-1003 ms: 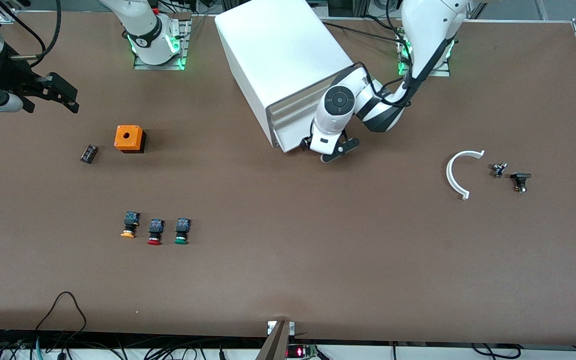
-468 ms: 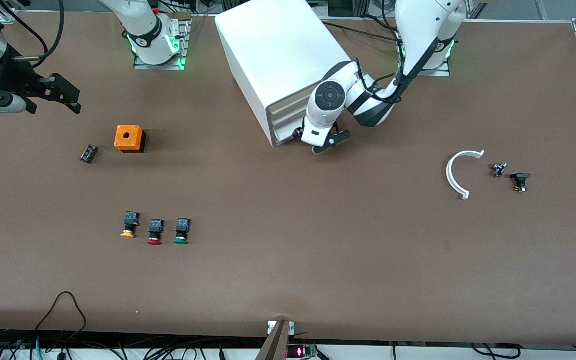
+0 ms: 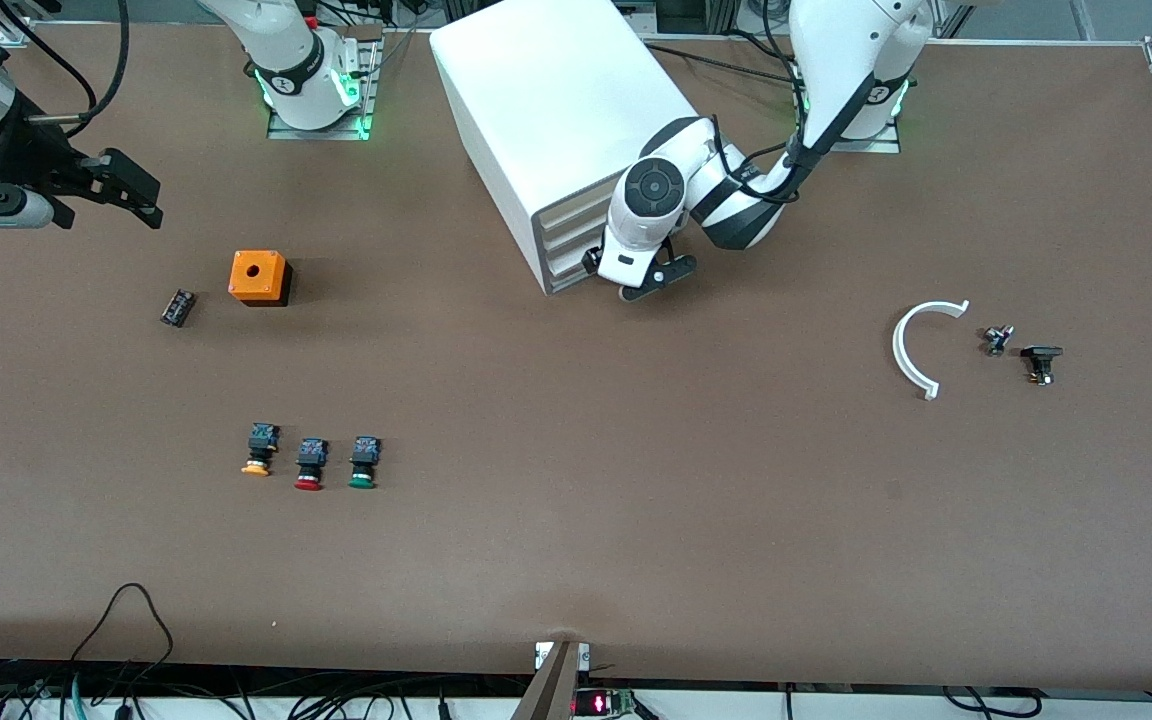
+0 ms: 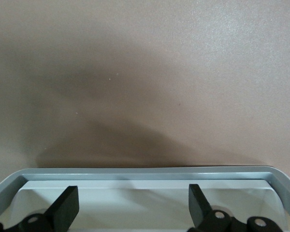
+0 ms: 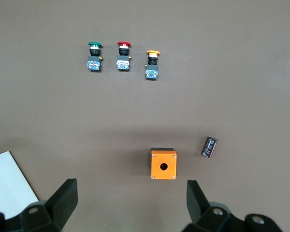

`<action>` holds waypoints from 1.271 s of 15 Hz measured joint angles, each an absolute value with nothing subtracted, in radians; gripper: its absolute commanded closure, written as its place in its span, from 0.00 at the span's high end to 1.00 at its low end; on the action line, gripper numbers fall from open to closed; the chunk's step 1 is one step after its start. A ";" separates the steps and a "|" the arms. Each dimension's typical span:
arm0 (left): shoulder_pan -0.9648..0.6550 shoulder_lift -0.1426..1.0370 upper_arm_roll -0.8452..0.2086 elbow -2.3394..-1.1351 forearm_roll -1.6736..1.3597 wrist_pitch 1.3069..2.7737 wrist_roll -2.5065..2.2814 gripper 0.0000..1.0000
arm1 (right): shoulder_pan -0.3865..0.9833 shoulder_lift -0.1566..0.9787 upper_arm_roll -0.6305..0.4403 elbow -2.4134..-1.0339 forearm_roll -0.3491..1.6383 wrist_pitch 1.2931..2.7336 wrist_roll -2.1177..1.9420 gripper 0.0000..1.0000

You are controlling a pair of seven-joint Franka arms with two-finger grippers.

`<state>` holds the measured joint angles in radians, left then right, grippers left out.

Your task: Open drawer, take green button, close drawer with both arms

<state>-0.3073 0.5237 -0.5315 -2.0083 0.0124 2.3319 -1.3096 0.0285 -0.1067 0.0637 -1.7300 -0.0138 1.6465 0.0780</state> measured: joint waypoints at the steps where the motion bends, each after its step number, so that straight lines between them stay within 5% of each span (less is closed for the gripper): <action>1: -0.307 0.524 -0.532 -2.008 0.012 2.332 -1.310 1.00 | 0.028 -0.107 0.063 -1.730 -0.014 1.647 0.078 1.00; 8: -0.293 0.523 -0.537 -1.987 0.012 2.312 -1.281 1.00 | 0.028 -0.105 0.064 -1.718 -0.014 1.650 0.080 1.00; 19: 0.030 0.475 -0.533 -1.621 0.030 1.754 -0.680 1.00 | 0.028 -0.092 0.063 -1.699 -0.014 1.650 0.101 1.00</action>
<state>0.0300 0.4747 -0.5334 -1.6209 0.0304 1.7544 -0.6802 0.0280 -0.0922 0.0631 -1.6987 -0.0138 1.6498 0.1015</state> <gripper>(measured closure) 0.000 0.000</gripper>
